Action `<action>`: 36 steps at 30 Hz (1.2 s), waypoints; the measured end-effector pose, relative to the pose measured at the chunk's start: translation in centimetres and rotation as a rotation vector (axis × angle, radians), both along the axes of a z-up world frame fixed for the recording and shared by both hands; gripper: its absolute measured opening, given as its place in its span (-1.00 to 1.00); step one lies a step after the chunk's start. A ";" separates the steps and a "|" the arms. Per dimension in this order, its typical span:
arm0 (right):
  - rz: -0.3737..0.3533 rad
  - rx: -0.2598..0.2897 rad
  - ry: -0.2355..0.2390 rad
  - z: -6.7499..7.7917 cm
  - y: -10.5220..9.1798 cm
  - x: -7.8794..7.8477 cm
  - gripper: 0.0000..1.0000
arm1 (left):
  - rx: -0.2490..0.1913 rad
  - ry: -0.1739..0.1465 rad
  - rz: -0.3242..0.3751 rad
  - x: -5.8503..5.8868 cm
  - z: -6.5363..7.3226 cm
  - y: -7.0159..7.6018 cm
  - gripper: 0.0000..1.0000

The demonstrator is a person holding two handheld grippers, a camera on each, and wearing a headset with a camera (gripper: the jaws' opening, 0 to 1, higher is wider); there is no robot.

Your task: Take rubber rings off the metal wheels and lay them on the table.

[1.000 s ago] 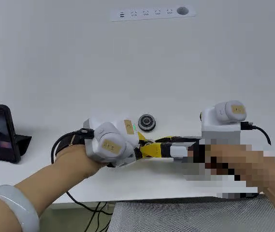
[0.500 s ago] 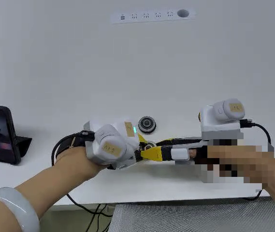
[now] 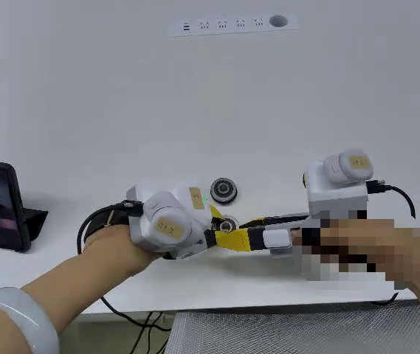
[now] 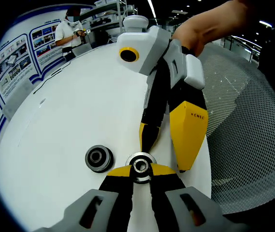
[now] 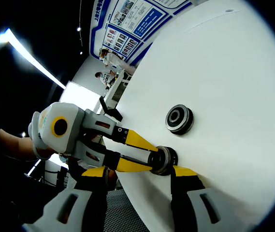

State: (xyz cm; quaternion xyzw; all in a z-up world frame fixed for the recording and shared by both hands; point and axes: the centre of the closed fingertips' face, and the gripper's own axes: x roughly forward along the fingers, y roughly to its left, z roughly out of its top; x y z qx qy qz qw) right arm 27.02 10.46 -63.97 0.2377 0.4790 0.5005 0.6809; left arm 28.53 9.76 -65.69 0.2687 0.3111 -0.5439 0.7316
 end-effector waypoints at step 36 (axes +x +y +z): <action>-0.108 0.095 0.075 0.5 -0.6 0.6 0.01 | -0.003 -0.001 0.001 0.0 0.1 0.0 -0.73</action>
